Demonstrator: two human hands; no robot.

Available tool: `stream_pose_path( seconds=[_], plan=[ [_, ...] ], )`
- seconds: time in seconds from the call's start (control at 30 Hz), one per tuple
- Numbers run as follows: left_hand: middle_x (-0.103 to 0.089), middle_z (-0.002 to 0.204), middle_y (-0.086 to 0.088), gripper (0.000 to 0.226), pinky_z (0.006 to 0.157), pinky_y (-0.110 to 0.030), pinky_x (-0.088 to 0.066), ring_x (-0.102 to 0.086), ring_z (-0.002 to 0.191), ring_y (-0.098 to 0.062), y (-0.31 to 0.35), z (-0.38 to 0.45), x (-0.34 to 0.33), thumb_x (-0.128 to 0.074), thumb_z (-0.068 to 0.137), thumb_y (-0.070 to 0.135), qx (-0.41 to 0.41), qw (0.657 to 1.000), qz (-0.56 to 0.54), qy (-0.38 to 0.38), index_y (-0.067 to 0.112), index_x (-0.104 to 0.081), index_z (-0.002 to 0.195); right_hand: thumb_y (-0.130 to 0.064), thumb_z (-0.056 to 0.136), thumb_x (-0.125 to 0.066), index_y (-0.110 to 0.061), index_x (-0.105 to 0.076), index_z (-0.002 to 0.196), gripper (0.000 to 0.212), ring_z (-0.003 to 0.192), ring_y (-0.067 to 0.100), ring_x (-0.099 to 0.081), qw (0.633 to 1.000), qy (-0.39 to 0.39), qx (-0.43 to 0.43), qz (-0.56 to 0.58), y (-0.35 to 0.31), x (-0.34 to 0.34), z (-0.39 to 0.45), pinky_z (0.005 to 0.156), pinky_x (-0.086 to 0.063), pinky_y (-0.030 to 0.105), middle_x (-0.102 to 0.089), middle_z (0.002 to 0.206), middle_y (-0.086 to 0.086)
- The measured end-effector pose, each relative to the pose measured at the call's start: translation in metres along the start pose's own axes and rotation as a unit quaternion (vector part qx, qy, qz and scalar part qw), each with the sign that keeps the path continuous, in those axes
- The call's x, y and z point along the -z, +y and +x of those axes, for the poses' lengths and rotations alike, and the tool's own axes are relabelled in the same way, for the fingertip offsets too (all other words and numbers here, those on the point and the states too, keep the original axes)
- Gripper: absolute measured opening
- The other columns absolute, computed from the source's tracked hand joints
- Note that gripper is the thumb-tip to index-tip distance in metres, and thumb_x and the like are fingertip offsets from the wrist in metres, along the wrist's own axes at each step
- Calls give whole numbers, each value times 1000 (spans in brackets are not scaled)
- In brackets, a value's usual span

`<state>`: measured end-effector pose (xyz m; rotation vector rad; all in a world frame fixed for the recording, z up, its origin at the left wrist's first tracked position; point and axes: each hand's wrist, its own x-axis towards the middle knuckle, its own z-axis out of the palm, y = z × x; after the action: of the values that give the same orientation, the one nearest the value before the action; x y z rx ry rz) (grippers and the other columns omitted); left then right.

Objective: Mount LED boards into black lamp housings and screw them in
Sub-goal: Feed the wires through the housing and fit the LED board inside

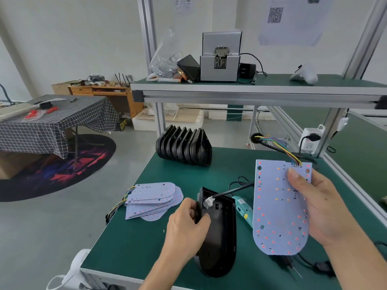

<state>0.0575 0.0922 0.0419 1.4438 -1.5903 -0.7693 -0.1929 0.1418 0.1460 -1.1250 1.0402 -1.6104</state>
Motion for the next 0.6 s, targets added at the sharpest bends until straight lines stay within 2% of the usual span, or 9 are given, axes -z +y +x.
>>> stream_pose_path(
  seconds=[0.17,0.23,0.3,0.33,0.47,0.53,0.6],
  plan=[
    [-51,59,18,11,56,-20,-34,-41,55,-5,-5,0,8,-67,82,33,44,994,-93,-24,27,-59,77,-28,86,-64,-5,-76,98,29,79,30,-76,998,30,2,-58,-1,8,1,63,-64,38,-79,97,18],
    [-48,56,19,17,52,-15,-32,-38,52,-3,-3,-1,12,-67,82,28,49,990,-126,-24,36,-60,69,-28,85,-64,-1,-73,103,34,78,29,-76,996,35,-3,-76,-1,11,1,62,-64,36,-79,96,17],
    [-44,54,20,32,49,-13,-32,-36,51,-3,-5,-1,15,-69,87,20,47,989,-136,-26,41,-58,65,-28,86,-63,-3,-74,101,31,73,24,-76,995,34,-4,-88,-1,12,0,57,-61,31,-79,91,14],
    [-44,55,20,32,49,-13,-32,-36,51,-4,-5,-2,17,-69,87,20,46,989,-138,-29,41,-58,65,-27,86,-63,-4,-75,99,28,72,23,-76,995,33,-3,-90,-1,12,0,56,-60,29,-79,90,13],
    [-52,60,17,6,52,-12,-35,-42,57,-7,-5,-4,18,-66,77,33,49,985,-163,-35,34,-62,72,-26,87,-63,-13,-80,87,22,71,24,-77,996,16,7,-85,-3,10,-1,56,-59,28,-79,88,12],
    [-59,64,14,5,56,-14,-38,-48,60,-7,-6,-4,17,-66,76,37,41,986,-158,-32,34,-63,78,-28,87,-63,-16,-81,85,21,72,26,-77,996,-3,2,-88,-3,7,-2,57,-60,29,-79,88,14],
    [-69,73,8,10,66,-23,-47,-59,67,-14,-5,-4,16,-67,76,41,27,989,-142,-31,33,-62,82,-30,87,-64,-16,-81,86,22,75,30,-77,996,-26,-10,-82,-2,2,-2,60,-62,33,-79,91,17]
  ],
)
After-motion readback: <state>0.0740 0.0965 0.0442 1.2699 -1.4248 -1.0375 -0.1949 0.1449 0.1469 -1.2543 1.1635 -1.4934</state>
